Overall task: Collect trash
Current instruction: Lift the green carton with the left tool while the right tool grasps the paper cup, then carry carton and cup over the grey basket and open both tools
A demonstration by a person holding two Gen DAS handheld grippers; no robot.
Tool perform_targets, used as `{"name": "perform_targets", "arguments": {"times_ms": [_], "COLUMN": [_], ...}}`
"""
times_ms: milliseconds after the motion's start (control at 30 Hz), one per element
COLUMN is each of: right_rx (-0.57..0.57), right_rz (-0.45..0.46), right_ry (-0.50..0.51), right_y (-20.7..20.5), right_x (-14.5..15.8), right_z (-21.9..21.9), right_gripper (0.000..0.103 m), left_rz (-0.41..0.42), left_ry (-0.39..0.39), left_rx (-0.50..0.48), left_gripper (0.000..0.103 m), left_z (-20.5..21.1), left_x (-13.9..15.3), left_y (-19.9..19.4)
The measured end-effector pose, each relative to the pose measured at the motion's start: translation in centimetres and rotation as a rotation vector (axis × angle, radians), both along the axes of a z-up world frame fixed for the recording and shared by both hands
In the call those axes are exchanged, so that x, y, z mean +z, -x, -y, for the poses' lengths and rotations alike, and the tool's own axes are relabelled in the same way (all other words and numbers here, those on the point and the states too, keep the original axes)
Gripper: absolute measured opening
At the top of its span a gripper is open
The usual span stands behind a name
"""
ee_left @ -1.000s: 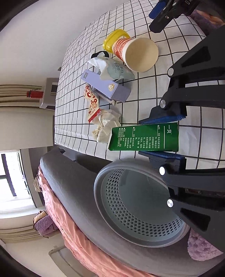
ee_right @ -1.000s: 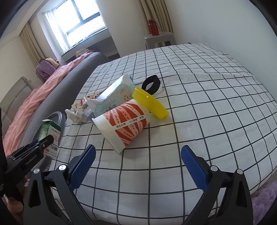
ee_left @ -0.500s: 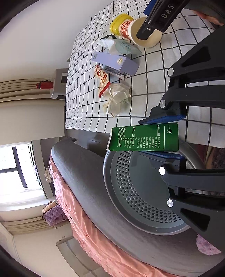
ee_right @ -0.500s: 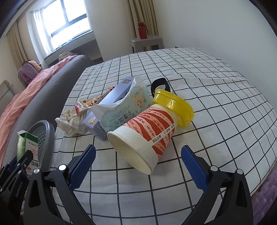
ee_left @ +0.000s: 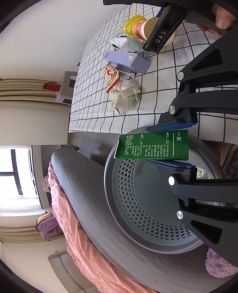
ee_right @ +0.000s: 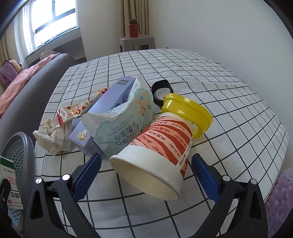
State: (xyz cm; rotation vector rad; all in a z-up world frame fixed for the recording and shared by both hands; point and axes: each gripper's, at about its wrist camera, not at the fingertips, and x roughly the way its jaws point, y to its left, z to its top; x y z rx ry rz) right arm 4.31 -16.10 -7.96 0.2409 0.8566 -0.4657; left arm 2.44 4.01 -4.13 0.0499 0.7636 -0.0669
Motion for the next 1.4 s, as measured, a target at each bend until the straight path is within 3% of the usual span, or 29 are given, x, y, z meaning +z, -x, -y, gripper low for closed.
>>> {"name": "perform_targets", "arguments": {"times_ms": [133, 233, 567, 1033, 1400], "right_rx": [-0.007, 0.002, 0.095, 0.338, 0.605], "right_rz": [-0.003, -0.009, 0.028, 0.036, 0.085], "right_ry": [-0.01, -0.021, -0.057, -0.066, -0.08], "right_y": [-0.2, -0.1, 2.3, 6.8, 4.9], "right_x": [-0.3, -0.5, 0.5, 2.2, 4.8], "right_z": [0.5, 0.5, 0.2, -2.8, -8.4], "right_gripper": [0.094, 0.081, 0.08, 0.08, 0.08], "left_rz": [0.009, 0.008, 0.012, -0.017, -0.022], "left_ry": [0.009, 0.01, -0.001, -0.004, -0.017], "left_rx": [-0.007, -0.009, -0.017, -0.017, 0.104], "left_gripper": [0.028, 0.028, 0.028, 0.028, 0.028], "left_z": [-0.1, -0.1, 0.4, 0.3, -5.2], "left_x": [0.3, 0.3, 0.7, 1.8, 3.1], "left_y": [0.4, 0.4, 0.9, 2.8, 2.9]}}
